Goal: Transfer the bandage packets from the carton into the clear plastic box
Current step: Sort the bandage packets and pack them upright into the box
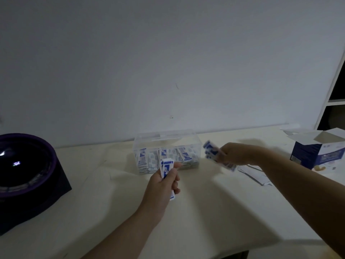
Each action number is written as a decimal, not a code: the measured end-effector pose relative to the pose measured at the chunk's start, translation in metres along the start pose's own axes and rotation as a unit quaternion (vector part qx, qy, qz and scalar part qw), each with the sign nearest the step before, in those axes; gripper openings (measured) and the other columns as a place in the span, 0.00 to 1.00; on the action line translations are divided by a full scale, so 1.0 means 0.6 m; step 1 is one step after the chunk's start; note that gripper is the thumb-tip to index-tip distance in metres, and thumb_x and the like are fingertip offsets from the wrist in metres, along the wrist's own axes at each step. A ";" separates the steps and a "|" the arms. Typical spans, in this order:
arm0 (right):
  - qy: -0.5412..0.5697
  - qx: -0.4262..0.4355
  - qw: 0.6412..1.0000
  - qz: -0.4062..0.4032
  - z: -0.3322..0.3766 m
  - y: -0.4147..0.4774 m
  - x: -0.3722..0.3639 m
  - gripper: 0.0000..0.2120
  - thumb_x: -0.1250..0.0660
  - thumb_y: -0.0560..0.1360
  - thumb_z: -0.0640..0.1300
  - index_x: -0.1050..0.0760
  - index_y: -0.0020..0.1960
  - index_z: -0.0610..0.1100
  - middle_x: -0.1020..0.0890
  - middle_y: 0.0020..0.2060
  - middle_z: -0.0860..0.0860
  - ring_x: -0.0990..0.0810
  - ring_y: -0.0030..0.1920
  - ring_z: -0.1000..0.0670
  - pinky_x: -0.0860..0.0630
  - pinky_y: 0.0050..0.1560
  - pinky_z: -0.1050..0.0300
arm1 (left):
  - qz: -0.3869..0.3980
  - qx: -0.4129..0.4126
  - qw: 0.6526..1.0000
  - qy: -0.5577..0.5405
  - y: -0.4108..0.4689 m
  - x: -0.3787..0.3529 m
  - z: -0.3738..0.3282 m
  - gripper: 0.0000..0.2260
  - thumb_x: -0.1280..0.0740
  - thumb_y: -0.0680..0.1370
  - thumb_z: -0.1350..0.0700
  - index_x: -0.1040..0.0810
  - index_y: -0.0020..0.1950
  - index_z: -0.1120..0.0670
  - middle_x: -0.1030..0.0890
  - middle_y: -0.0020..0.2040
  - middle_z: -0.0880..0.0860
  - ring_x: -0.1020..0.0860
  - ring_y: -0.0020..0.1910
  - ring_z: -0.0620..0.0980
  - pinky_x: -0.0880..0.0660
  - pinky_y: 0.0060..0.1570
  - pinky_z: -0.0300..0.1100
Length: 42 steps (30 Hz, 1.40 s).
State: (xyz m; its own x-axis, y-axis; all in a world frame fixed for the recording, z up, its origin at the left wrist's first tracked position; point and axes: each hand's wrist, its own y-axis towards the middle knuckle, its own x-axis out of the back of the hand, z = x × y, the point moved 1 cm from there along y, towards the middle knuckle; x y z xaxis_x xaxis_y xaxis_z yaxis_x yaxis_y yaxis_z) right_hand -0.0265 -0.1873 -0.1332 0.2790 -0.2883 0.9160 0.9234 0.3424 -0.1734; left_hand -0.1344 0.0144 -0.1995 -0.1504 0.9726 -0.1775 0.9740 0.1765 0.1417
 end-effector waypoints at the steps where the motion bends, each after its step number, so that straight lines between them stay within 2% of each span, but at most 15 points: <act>1: 0.183 0.015 0.983 0.007 0.010 -0.013 -0.004 0.08 0.39 0.78 0.42 0.25 0.44 0.40 0.24 0.35 0.47 0.28 0.35 0.51 0.32 0.34 0.61 | -0.004 0.012 0.999 -0.050 0.001 0.000 -0.003 0.10 0.41 0.81 0.61 0.20 0.51 0.54 0.29 0.32 0.48 0.33 0.26 0.42 0.31 0.27 0.35; 4: 0.584 0.065 0.805 0.084 0.055 -0.056 -0.043 0.07 0.41 0.77 0.34 0.26 0.44 0.36 0.23 0.37 0.43 0.25 0.37 0.50 0.28 0.37 0.59 | -0.006 0.051 0.986 -0.156 0.003 -0.004 -0.011 0.08 0.37 0.77 0.55 0.21 0.50 0.57 0.30 0.32 0.48 0.36 0.24 0.41 0.36 0.23 0.33; 6: 0.626 0.093 0.765 0.114 0.081 -0.070 -0.085 0.06 0.40 0.75 0.33 0.24 0.46 0.36 0.21 0.38 0.43 0.24 0.36 0.51 0.28 0.38 0.61 | 0.003 0.071 0.983 -0.172 0.001 -0.012 -0.012 0.14 0.35 0.71 0.48 0.22 0.49 0.57 0.28 0.33 0.50 0.34 0.25 0.42 0.36 0.23 0.34; 9: 0.603 0.105 0.788 0.069 0.106 -0.070 -0.138 0.05 0.36 0.75 0.35 0.22 0.49 0.40 0.17 0.41 0.45 0.22 0.43 0.47 0.30 0.48 0.53 | 0.061 0.099 0.982 -0.150 -0.004 -0.018 -0.009 0.25 0.36 0.70 0.41 0.22 0.58 0.58 0.19 0.51 0.60 0.21 0.44 0.57 0.23 0.46 0.50; 11: 0.573 0.103 0.813 -0.002 0.118 -0.068 -0.155 0.06 0.33 0.75 0.37 0.22 0.51 0.39 0.16 0.45 0.42 0.19 0.47 0.43 0.27 0.53 0.47 | 0.068 0.118 0.981 -0.141 -0.011 -0.017 -0.011 0.20 0.38 0.75 0.46 0.23 0.61 0.57 0.19 0.56 0.62 0.20 0.53 0.60 0.25 0.56 0.56; 13: 0.447 0.131 0.881 -0.085 0.126 -0.070 -0.161 0.08 0.31 0.74 0.42 0.22 0.52 0.41 0.16 0.46 0.45 0.18 0.42 0.54 0.23 0.51 0.58 | 0.024 0.113 0.986 -0.117 -0.010 -0.012 -0.010 0.12 0.38 0.79 0.54 0.22 0.60 0.54 0.17 0.52 0.59 0.19 0.51 0.57 0.23 0.51 0.52; 15: 0.246 0.182 0.937 -0.169 0.134 -0.080 -0.154 0.14 0.30 0.72 0.47 0.23 0.57 0.47 0.19 0.50 0.53 0.26 0.37 0.64 0.30 0.44 0.71 | -0.016 0.093 0.990 -0.106 -0.005 -0.006 -0.009 0.10 0.39 0.80 0.56 0.22 0.58 0.53 0.16 0.50 0.55 0.19 0.50 0.54 0.23 0.47 0.48; 17: 0.120 0.241 0.941 -0.204 0.130 -0.089 -0.149 0.32 0.27 0.68 0.53 0.33 0.69 0.51 0.29 0.62 0.55 0.31 0.47 0.67 0.35 0.52 0.73 | -0.047 0.074 0.991 -0.102 0.000 -0.002 -0.011 0.09 0.39 0.80 0.55 0.21 0.56 0.53 0.16 0.47 0.53 0.19 0.47 0.51 0.24 0.45 0.46; 19: 0.037 0.279 0.941 -0.189 0.119 -0.093 -0.147 0.52 0.26 0.64 0.61 0.56 0.76 0.56 0.46 0.73 0.54 0.40 0.64 0.62 0.38 0.64 0.66 | -0.045 0.070 0.990 -0.111 -0.003 -0.002 -0.020 0.08 0.39 0.80 0.55 0.21 0.52 0.53 0.16 0.44 0.54 0.18 0.41 0.50 0.23 0.45 0.47; 22: -0.049 0.313 0.933 -0.173 0.112 -0.097 -0.143 0.58 0.27 0.63 0.65 0.72 0.71 0.62 0.63 0.74 0.56 0.52 0.75 0.52 0.39 0.71 0.56 | 0.020 0.111 0.984 -0.139 -0.013 -0.010 -0.028 0.06 0.39 0.80 0.60 0.23 0.52 0.57 0.22 0.41 0.58 0.21 0.36 0.52 0.22 0.37 0.44; 25: -0.064 0.328 0.926 -0.173 0.113 -0.094 -0.137 0.57 0.28 0.63 0.65 0.69 0.72 0.62 0.64 0.74 0.57 0.50 0.75 0.50 0.37 0.69 0.56 | 0.123 0.144 0.978 -0.089 -0.028 -0.021 -0.026 0.09 0.40 0.79 0.63 0.23 0.54 0.57 0.21 0.46 0.62 0.21 0.42 0.56 0.24 0.40 0.46; 29: -0.031 0.362 0.912 -0.191 0.112 -0.095 -0.147 0.46 0.27 0.64 0.60 0.48 0.74 0.58 0.43 0.69 0.53 0.36 0.68 0.49 0.27 0.60 0.56 | 0.167 0.141 0.975 -0.046 -0.035 -0.021 -0.029 0.11 0.43 0.79 0.65 0.23 0.55 0.58 0.18 0.49 0.60 0.19 0.49 0.55 0.23 0.47 0.47; 33: -0.033 0.368 0.903 -0.220 0.110 -0.107 -0.146 0.41 0.28 0.63 0.61 0.43 0.71 0.58 0.43 0.67 0.53 0.28 0.59 0.50 0.28 0.51 0.62 | 0.174 0.147 0.972 -0.055 -0.034 -0.018 -0.031 0.09 0.41 0.80 0.62 0.23 0.55 0.58 0.19 0.47 0.60 0.19 0.47 0.56 0.23 0.43 0.47; 37: -0.022 0.361 0.916 -0.172 0.110 -0.109 -0.124 0.42 0.26 0.62 0.63 0.41 0.70 0.57 0.46 0.69 0.55 0.32 0.52 0.60 0.29 0.51 0.68 | 0.172 0.128 0.977 -0.019 -0.039 -0.025 -0.037 0.08 0.42 0.81 0.60 0.27 0.59 0.57 0.25 0.40 0.56 0.24 0.34 0.47 0.26 0.34 0.40; 42: 0.023 0.382 0.909 -0.166 0.107 -0.110 -0.109 0.39 0.25 0.63 0.59 0.38 0.69 0.55 0.41 0.67 0.57 0.29 0.59 0.57 0.27 0.56 0.66 | 0.168 0.121 0.978 0.033 -0.036 -0.020 -0.037 0.06 0.39 0.80 0.58 0.26 0.57 0.52 0.28 0.37 0.49 0.27 0.34 0.44 0.30 0.35 0.39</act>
State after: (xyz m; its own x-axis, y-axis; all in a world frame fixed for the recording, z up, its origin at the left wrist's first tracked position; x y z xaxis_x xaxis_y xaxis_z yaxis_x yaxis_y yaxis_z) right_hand -0.1227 -0.1333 -0.1587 0.0456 -0.5198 0.8531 0.5111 0.7459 0.4272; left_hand -0.1573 0.0020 -0.1789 0.1822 0.9786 -0.0954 0.9807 -0.1879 -0.0545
